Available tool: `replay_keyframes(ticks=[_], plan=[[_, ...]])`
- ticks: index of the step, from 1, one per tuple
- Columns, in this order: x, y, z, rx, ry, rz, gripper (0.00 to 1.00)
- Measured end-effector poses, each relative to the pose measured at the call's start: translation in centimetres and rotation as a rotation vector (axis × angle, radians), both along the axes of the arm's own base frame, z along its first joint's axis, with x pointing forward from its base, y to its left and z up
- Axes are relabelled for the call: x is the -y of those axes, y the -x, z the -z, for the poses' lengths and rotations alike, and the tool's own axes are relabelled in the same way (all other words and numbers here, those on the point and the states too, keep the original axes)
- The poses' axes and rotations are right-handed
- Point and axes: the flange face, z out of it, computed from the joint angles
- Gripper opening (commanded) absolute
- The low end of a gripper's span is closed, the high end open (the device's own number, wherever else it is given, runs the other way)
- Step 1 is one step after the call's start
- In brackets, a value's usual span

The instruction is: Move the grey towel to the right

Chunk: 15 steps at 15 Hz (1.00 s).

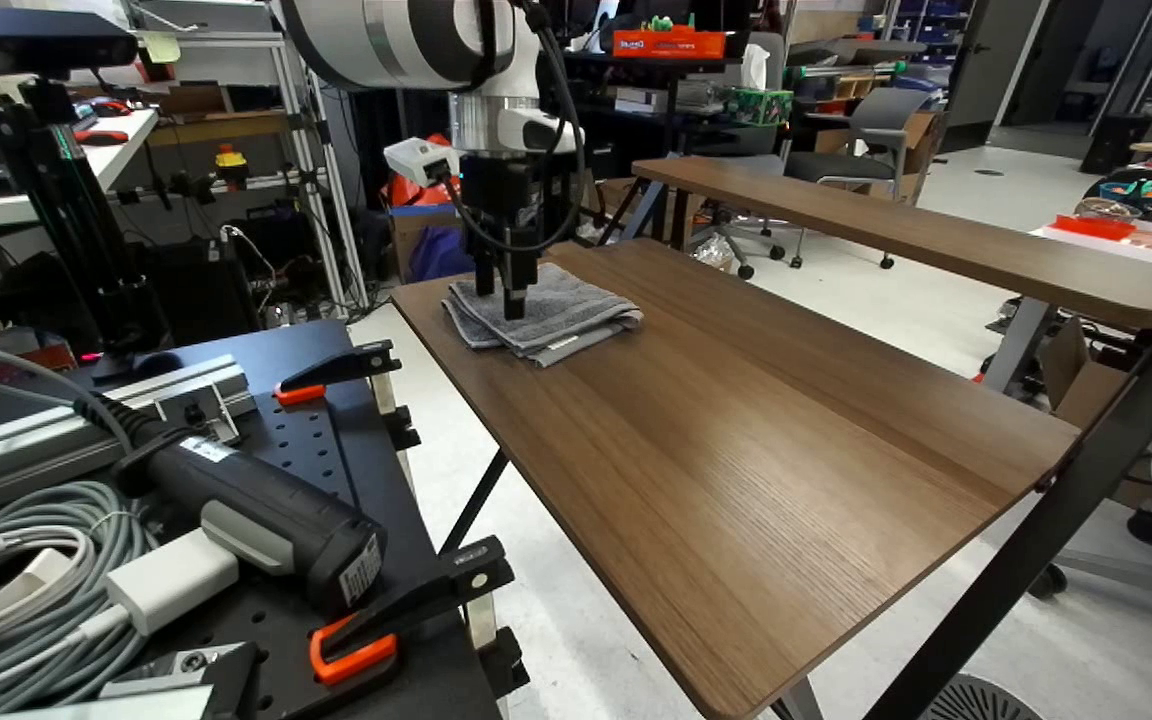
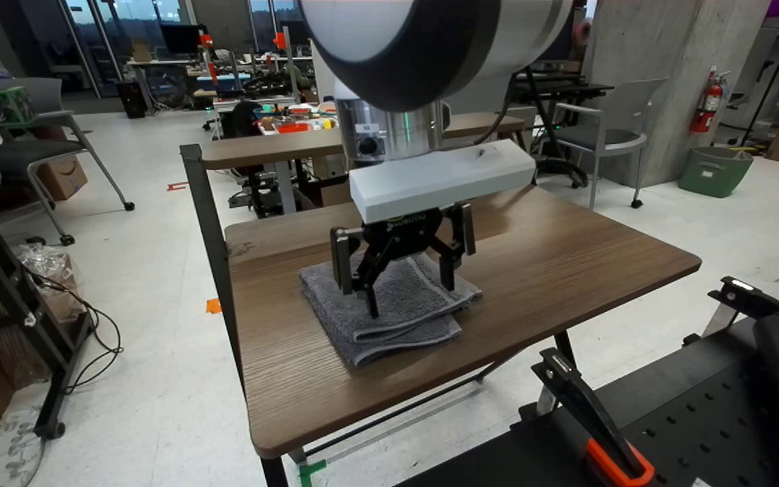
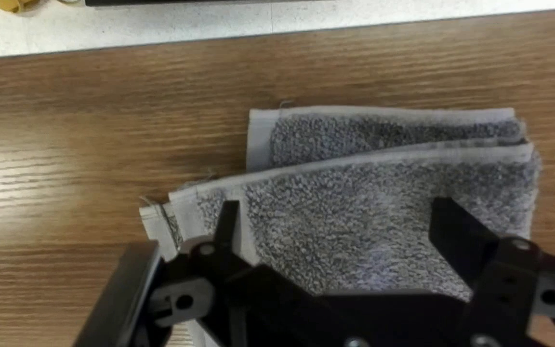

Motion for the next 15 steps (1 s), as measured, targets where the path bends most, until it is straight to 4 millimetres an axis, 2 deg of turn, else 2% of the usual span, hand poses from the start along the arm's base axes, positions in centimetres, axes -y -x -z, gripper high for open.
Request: replay_keyframes(ticks=[5,9,12,15], plan=[[0.4,-2.5,2.0,0.034,-0.012,-0.022,1.0],[2.0,-3.9,2.8,0.048,-0.003,-0.031,1.0],[4.6,-5.3,2.8,0.056,0.004,-0.004,1.0],[9.1,-7.4,2.5,0.062,-0.012,0.088,1.0]])
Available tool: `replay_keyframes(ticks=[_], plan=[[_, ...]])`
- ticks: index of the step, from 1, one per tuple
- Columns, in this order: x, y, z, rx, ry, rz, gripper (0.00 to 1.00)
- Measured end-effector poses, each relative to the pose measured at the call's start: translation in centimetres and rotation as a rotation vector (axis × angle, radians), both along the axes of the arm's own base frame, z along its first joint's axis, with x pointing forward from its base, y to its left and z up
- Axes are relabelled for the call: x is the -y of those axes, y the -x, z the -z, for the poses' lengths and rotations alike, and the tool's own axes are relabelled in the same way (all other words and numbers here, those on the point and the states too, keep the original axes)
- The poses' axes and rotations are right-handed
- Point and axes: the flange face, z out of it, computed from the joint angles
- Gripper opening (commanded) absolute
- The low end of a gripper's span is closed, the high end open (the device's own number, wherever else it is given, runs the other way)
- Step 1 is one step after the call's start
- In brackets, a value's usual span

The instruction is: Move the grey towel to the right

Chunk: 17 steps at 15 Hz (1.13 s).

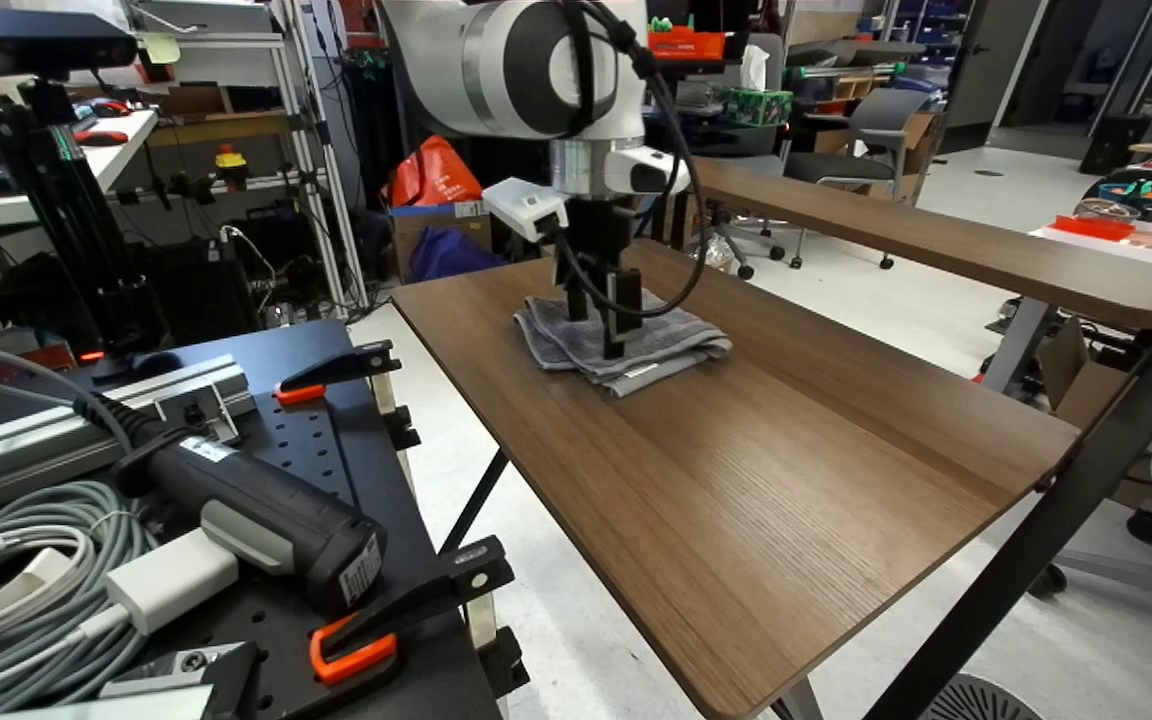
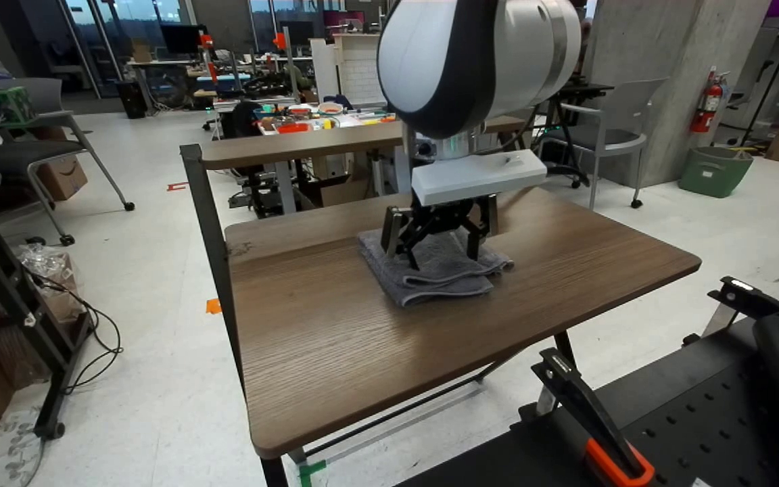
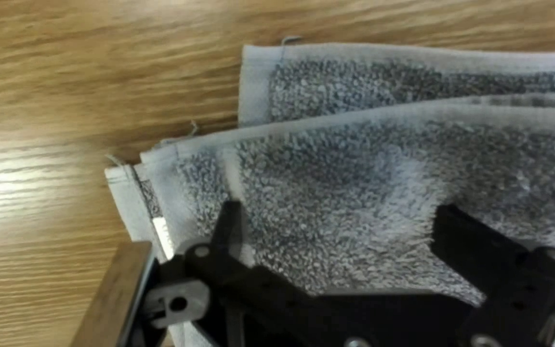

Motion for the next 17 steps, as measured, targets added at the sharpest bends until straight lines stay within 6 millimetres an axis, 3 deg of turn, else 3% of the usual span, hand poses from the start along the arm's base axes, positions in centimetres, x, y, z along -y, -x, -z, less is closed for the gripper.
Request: replay_keyframes(ticks=[7,10,12,14,17], plan=[[15.2,-4.9,-0.3,0.041,-0.079,0.315,1.0],[19.9,-6.0,-0.5,0.063,-0.103,0.417,1.0],[21.5,-6.5,-1.1,0.075,-0.111,0.444,1.0],[21.5,-6.8,-2.4,0.05,-0.17,0.455,1.0],[21.1,-7.1,-6.6,0.038,-0.266,0.413,1.0]])
